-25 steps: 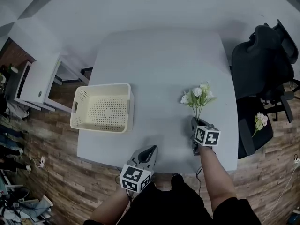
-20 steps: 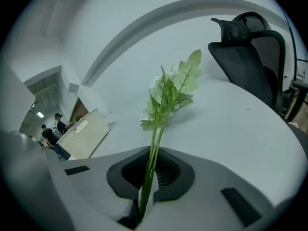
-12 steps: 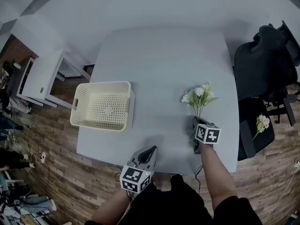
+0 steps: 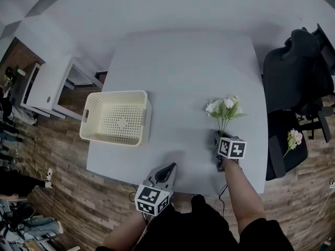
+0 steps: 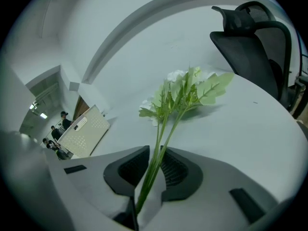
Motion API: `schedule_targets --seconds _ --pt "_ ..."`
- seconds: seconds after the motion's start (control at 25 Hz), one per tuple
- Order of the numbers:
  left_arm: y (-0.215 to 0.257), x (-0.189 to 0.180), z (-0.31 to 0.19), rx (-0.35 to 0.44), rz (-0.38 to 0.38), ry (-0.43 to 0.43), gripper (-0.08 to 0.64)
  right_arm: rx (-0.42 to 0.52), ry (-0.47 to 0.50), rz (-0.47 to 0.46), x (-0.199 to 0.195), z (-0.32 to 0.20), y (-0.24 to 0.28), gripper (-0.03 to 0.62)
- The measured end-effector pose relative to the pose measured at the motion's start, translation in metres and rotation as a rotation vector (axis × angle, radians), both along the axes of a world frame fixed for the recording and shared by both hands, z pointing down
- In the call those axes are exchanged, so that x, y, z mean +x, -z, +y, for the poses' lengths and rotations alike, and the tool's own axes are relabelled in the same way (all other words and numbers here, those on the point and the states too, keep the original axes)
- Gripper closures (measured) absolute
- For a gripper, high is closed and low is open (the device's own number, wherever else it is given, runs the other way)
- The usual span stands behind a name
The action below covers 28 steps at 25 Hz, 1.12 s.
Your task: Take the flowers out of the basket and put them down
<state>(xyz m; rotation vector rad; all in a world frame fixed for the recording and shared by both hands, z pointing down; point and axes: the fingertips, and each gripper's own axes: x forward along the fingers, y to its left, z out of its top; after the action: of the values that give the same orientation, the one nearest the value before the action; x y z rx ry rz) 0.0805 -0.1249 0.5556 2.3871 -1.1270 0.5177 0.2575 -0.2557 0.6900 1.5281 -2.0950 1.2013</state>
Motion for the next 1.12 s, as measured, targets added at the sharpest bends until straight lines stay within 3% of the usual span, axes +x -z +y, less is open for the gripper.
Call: schedule_targets --seconds 0.08,0.24,0.48,0.8,1.12 --pt "0.000 -0.002 0.000 -0.001 -0.001 0.005 0.554 -0.007 0.009 -0.015 -0.004 0.000 0.001 0.469" --pt "0.000 -0.002 0.002 -0.001 0.003 0.009 0.554 -0.016 0.006 -0.011 -0.004 0.002 0.002 0.454" --pt "0.005 -0.004 0.004 0.010 0.015 0.011 0.554 -0.052 0.007 0.029 -0.004 0.007 -0.001 0.327" --pt "0.006 -0.018 0.009 0.011 0.041 -0.011 0.554 -0.070 -0.037 0.160 0.004 0.012 0.004 0.276" --pt "0.014 -0.033 0.008 0.027 0.073 -0.056 0.554 -0.034 -0.112 0.172 0.004 0.022 0.025 0.267"
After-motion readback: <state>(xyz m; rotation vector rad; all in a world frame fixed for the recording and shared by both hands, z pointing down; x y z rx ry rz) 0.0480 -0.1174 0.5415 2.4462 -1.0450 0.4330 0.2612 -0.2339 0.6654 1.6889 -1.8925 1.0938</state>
